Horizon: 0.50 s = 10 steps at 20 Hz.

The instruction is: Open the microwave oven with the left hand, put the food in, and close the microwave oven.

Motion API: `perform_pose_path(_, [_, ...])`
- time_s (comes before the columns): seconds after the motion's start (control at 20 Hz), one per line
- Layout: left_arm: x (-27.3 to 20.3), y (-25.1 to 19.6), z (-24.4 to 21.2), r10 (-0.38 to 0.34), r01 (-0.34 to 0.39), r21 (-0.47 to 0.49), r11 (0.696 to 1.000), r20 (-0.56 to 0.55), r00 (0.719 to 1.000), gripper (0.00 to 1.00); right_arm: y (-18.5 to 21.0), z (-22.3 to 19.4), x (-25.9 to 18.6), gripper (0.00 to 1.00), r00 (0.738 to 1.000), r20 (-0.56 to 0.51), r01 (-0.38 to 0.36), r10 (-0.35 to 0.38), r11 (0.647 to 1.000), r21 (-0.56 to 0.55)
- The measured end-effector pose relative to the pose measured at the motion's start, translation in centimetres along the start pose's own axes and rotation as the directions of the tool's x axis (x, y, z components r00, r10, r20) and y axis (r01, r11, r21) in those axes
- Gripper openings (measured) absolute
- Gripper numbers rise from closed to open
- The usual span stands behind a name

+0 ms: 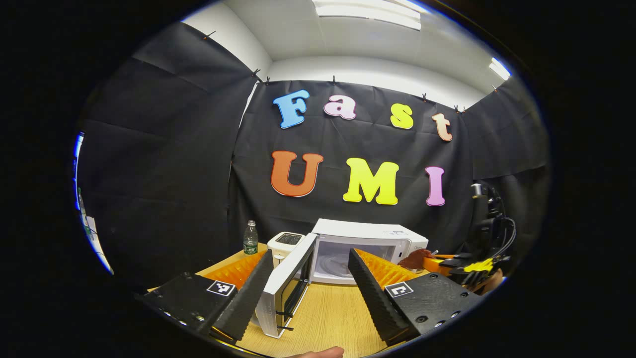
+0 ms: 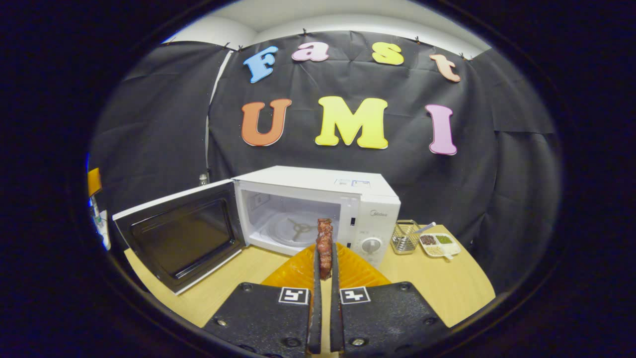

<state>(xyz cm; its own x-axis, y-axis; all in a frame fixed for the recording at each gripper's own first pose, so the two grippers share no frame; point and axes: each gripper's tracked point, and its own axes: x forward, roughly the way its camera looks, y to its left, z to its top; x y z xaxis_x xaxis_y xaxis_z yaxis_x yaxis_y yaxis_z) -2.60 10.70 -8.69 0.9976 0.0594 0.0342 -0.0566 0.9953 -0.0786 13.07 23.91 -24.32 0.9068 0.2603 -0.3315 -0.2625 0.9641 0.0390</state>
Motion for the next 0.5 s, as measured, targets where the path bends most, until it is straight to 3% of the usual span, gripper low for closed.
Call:
perform_pose_path(0.2, [0.2,0.4,0.1,0.005,-0.005,0.006,1.0,0.013,1.0,0.93,3.2,-0.7,5.2,0.1,0.999,0.022,0.047,-0.049,0.994,0.101])
perform_pose_path(0.4, [1.0,0.5,-0.2,0.0,0.0,-0.002,1.0,-0.003,1.0,0.94,5.6,-2.1,10.5,0.1,0.998,0.006,0.061,-0.062,0.991,0.119])
perform_pose_path(0.45, [1.2,0.7,-0.1,0.004,-0.004,0.001,1.0,0.0,1.0,0.93,6.1,-2.4,11.8,0.02,0.998,0.001,0.06,-0.06,0.99,0.126])
perform_pose_path(0.5, [1.5,0.9,-0.2,0.011,-0.011,0.003,1.0,-0.001,1.0,0.93,6.6,-2.5,13.0,0.1,0.999,-0.003,0.053,-0.053,0.989,0.139])
